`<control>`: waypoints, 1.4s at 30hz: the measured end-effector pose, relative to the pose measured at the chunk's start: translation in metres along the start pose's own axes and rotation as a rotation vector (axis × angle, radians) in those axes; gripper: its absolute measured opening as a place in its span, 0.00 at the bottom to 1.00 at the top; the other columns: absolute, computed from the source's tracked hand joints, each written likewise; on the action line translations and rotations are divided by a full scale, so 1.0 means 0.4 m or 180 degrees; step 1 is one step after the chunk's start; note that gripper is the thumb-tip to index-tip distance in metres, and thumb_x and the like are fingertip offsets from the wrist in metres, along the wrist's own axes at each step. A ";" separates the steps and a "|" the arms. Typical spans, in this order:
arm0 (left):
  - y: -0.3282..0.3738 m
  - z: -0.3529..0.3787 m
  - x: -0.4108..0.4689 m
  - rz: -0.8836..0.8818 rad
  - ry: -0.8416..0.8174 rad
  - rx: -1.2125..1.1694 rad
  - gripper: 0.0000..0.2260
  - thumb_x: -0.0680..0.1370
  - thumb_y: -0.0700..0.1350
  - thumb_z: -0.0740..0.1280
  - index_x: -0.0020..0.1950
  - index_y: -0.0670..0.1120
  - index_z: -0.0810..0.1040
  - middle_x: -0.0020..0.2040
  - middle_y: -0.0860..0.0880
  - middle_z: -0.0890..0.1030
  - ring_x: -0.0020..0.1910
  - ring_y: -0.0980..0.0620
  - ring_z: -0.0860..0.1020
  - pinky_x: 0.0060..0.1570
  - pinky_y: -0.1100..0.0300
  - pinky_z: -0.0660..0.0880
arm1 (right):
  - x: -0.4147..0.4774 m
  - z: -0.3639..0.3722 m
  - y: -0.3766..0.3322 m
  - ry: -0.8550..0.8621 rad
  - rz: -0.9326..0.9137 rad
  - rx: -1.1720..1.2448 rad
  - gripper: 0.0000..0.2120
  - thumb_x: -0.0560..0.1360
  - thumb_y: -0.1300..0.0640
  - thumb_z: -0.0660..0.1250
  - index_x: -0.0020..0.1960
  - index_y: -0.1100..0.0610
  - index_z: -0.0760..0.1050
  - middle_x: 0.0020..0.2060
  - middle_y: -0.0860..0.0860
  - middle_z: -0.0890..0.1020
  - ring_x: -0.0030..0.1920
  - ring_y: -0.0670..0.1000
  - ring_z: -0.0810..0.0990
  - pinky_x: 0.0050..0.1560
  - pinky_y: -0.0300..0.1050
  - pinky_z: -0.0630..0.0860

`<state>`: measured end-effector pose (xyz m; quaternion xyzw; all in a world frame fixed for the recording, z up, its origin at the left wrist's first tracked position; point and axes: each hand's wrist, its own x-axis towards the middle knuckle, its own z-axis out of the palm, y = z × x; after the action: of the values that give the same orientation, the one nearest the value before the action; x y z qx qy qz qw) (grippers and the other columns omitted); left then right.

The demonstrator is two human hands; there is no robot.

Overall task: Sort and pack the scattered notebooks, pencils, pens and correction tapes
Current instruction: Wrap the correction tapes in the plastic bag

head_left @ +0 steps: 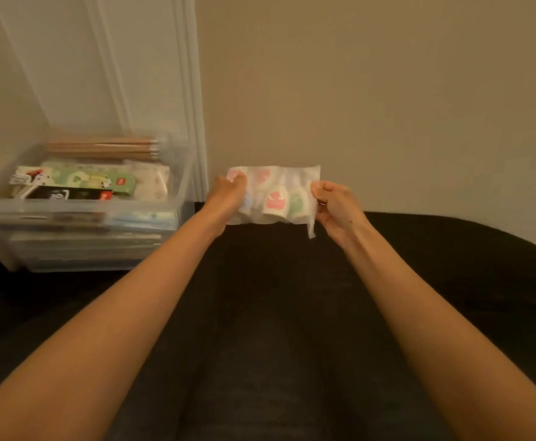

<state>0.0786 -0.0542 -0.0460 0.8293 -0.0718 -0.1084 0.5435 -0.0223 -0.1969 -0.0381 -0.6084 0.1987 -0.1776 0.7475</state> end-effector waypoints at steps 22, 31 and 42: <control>-0.027 -0.577 0.105 -0.0397 0.0729 -0.0435 0.22 0.81 0.51 0.51 0.74 0.46 0.54 0.58 0.48 0.73 0.48 0.53 0.74 0.45 0.63 0.69 | 0.104 0.636 -0.057 -0.0559 0.1441 -0.0178 0.18 0.78 0.72 0.52 0.33 0.61 0.67 0.34 0.54 0.73 0.37 0.50 0.75 0.48 0.47 0.77; -0.112 -0.550 0.115 -0.0217 0.0266 0.0510 0.10 0.82 0.49 0.49 0.57 0.48 0.66 0.41 0.47 0.73 0.36 0.52 0.70 0.35 0.58 0.65 | 0.118 0.574 -0.059 -0.1646 0.1298 -0.1574 0.21 0.74 0.76 0.55 0.61 0.57 0.66 0.48 0.53 0.75 0.46 0.49 0.76 0.41 0.40 0.78; -0.133 -0.574 0.158 0.0025 0.0275 0.1813 0.10 0.81 0.42 0.53 0.40 0.44 0.66 0.47 0.45 0.68 0.47 0.47 0.66 0.43 0.55 0.62 | 0.162 0.580 -0.001 -0.1717 -0.0784 -0.4698 0.17 0.77 0.62 0.60 0.63 0.50 0.76 0.72 0.55 0.62 0.73 0.57 0.54 0.70 0.52 0.51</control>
<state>0.1989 0.1554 -0.0128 0.9521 -0.0794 -0.0463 0.2917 0.1525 -0.0352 -0.0009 -0.9862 0.0085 0.0721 0.1487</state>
